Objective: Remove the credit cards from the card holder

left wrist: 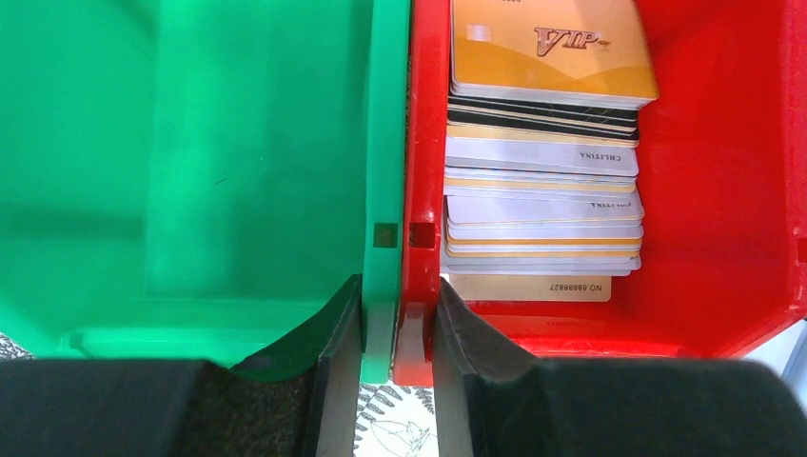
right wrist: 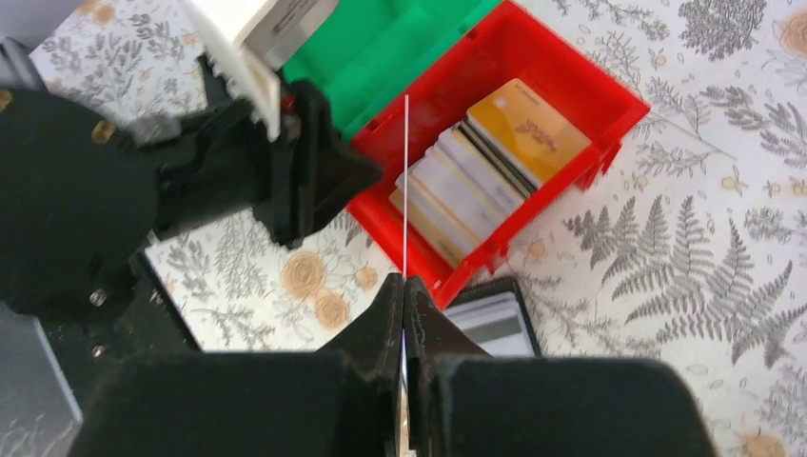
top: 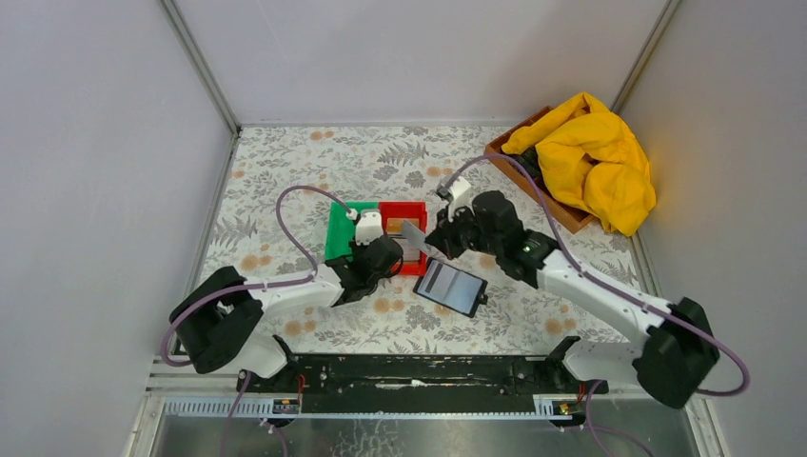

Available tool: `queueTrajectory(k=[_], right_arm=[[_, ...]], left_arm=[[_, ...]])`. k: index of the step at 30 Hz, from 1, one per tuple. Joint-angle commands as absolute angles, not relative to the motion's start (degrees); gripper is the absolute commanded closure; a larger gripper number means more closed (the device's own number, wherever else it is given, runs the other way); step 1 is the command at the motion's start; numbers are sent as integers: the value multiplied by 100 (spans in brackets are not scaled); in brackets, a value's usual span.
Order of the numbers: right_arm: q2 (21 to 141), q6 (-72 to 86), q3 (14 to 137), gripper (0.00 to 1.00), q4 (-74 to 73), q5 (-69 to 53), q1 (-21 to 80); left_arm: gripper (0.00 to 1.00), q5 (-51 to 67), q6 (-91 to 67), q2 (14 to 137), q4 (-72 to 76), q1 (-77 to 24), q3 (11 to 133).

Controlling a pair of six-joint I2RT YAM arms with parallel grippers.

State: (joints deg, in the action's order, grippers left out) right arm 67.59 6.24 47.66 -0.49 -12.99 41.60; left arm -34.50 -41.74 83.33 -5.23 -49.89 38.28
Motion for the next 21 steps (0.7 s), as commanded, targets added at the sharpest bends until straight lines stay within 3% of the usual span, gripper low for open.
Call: queueTrajectory(k=[1, 21], right_arm=[[7534, 139, 5562, 100, 225, -1194, 4137], [10525, -1129, 7717, 100, -435, -923, 4114]], left_arm=[[100, -2786, -4728, 8381, -1081, -5100, 3396], [100, -2629, -4755, 7671, -1180, -5159, 2841]])
